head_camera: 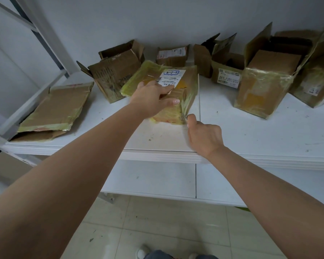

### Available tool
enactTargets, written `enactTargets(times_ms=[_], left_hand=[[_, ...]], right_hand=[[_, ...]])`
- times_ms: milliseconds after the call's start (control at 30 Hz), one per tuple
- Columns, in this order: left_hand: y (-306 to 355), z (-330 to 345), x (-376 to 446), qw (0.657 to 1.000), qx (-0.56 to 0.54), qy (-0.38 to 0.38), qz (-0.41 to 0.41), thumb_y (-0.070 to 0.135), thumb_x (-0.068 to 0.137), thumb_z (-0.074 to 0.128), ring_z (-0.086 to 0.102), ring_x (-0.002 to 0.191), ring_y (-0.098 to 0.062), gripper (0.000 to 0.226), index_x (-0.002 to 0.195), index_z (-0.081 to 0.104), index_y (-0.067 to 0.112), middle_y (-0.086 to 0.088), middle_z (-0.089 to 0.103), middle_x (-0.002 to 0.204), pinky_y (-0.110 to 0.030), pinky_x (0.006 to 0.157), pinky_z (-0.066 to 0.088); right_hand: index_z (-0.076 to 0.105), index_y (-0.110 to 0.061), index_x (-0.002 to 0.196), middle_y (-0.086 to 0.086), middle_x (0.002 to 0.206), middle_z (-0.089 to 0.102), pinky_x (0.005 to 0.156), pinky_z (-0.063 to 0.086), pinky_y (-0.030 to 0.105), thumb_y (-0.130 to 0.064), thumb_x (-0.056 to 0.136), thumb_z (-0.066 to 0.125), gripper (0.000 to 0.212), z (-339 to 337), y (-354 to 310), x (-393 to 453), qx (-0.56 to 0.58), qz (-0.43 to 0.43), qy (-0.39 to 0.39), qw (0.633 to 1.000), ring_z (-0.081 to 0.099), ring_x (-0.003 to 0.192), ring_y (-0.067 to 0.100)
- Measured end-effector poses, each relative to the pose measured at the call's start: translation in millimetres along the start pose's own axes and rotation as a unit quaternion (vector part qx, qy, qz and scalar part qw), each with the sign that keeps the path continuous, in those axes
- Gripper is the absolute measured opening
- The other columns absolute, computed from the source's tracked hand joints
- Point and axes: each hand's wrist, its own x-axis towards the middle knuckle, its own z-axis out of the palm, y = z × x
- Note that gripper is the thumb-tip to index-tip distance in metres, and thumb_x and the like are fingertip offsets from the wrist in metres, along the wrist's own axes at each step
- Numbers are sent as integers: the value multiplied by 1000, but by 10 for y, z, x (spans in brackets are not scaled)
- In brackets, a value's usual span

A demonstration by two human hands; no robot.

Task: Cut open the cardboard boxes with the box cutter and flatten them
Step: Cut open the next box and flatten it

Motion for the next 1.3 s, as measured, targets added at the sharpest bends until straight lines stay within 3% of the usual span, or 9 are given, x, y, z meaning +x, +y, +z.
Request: enactTargets(times_ms=[300,467,667,767,867,1000,1067,1167,1300], left_hand=[[2,4,39,1000,-18,13,7,70,85,42,34,129,-33,70,145,36,35,-11,43,141,-42,106,26],[106,94,100,997,-43,41,-42,90,65,42,39,129,-32,92,138,46,33,-3,52,137,-48,104,37],[108,47,100,990,-131,52,-15,52,76,68,52,120,-23,62,131,55,25,0,57,129,-36,95,47],[-105,-81,-17,984,-174,-9,25,35,78,75,53,118,-17,58,132,55,22,1,56,131,-24,93,42],[-365,-174,-138,981,-162,-63,81,23,81,75,44,130,-18,60,137,52,20,-1,48,142,-22,104,32],[-520,-170,-174,988,-99,-59,99,11,86,67,27,141,-18,64,144,42,19,-3,34,152,-20,110,14],[-467,-99,-174,990,-93,-40,97,14,85,67,39,133,-21,63,142,42,19,-4,42,146,-24,107,28],[-371,31,-191,991,-109,16,79,26,77,73,51,111,-22,62,131,43,22,-2,51,125,-27,84,42],[-336,267,-180,994,-32,84,68,44,68,79,41,126,-25,89,140,34,20,-5,39,142,-37,104,39]], right_hand=[[31,-10,125,-5,57,40,47,23,23,0,78,45,50,-102,-20,54,-14,-11,-99,995,37,46,16],[38,-11,115,-1,63,49,50,27,27,-17,94,35,21,-54,20,-64,70,35,-31,996,45,55,27],[43,-10,115,-1,61,43,54,28,30,-23,101,30,24,-48,171,-127,202,169,79,961,44,57,29],[47,-10,114,3,67,49,54,30,31,-22,100,34,23,-47,174,-138,243,181,120,945,52,61,36],[50,-8,111,11,87,59,59,31,32,-20,99,39,20,-66,190,-155,291,190,149,926,55,71,38],[51,-9,106,9,108,52,59,33,31,-16,94,47,15,-181,222,-99,302,174,193,917,54,72,32],[54,-9,106,12,108,50,56,36,29,-22,90,57,21,-287,212,-24,282,144,213,924,56,70,32],[57,-14,114,16,111,50,50,39,26,-34,77,75,46,-438,189,83,208,78,222,949,58,67,30],[51,-18,122,15,116,53,43,29,18,-42,56,87,78,-483,243,205,75,-13,202,976,54,51,24]])
